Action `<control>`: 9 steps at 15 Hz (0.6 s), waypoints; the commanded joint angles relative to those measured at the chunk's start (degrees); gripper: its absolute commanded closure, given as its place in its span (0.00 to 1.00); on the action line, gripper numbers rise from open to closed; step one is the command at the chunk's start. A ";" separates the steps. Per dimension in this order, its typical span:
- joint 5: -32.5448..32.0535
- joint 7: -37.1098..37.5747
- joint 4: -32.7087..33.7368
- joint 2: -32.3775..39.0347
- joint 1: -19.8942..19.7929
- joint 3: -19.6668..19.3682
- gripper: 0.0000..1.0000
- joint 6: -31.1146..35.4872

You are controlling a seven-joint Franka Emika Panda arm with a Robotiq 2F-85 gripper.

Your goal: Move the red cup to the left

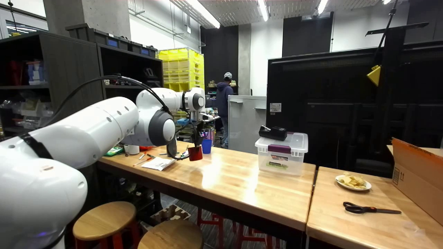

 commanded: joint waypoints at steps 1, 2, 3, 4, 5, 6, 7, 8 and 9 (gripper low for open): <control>0.00 0.00 0.05 0.02 0.00 0.00 0.91 -0.01; 0.00 0.00 0.10 0.05 0.00 0.00 0.91 -0.01; 0.00 0.00 0.16 0.07 0.00 0.00 0.91 -0.02; 0.00 0.00 0.21 0.10 0.00 0.00 0.91 -0.03; 0.00 0.00 0.25 0.11 0.00 0.00 0.91 -0.05; 0.00 0.00 0.30 0.13 0.00 -0.01 0.91 -0.06; 0.00 0.00 0.34 0.15 0.00 -0.01 0.91 -0.07; 0.00 0.00 0.38 0.17 0.00 -0.01 0.91 -0.07; 0.00 0.00 0.42 0.20 0.00 -0.01 0.91 -0.08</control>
